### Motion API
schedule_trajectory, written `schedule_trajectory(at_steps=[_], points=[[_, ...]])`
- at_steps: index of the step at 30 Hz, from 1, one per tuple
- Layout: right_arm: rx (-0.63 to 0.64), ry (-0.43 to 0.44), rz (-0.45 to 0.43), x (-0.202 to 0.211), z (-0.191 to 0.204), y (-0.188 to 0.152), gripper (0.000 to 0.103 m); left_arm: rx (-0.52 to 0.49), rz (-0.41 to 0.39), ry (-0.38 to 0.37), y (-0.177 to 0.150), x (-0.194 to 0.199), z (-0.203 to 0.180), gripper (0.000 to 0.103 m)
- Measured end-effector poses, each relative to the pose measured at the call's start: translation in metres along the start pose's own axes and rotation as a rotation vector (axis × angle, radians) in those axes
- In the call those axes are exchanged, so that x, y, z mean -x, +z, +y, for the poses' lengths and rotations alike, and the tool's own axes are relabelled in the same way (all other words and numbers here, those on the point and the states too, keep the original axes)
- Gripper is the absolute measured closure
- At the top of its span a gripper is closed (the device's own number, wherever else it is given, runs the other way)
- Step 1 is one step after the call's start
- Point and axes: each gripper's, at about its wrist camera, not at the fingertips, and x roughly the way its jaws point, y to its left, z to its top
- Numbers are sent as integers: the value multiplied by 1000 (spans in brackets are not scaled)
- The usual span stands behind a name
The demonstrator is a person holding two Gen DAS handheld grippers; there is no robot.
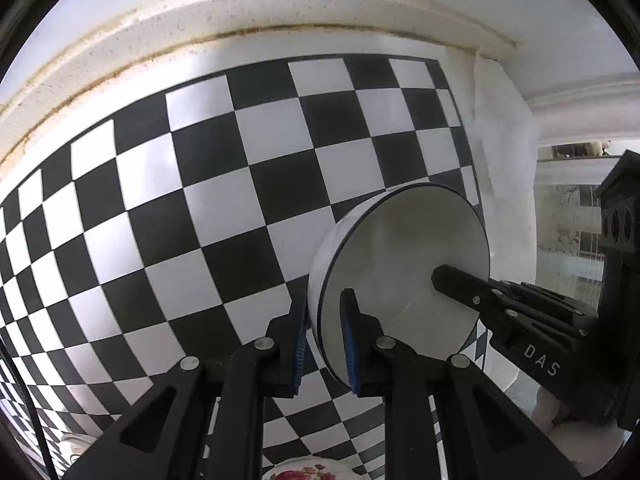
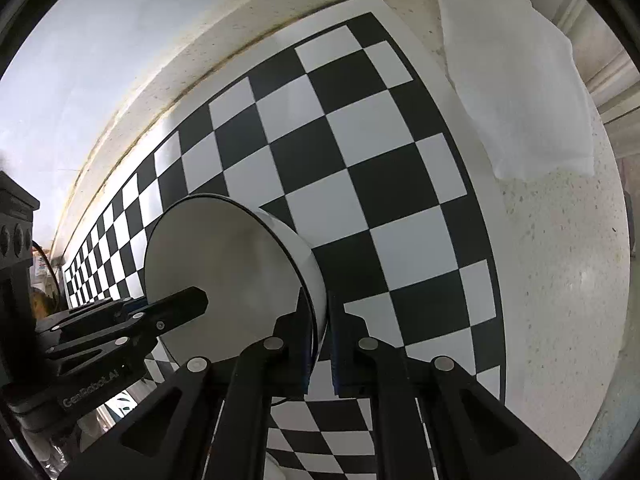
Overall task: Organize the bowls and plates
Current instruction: 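Grasp the nested bowl pair rim with left tool while right tool grasps opposite rim, then carry the nested bowls with both tools and lower them onto the black-rimmed bowl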
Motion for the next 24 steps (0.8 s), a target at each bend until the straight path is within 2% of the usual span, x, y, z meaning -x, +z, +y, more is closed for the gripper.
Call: schedule_trajectory(at_steps=[13,24], points=[[47,17,-55,51,29,-31,95,-22,-85,1,-40,60,-2,89],[109,25,-106,101,56,-98,95,-38,-171,5,-101,109,-3,89]])
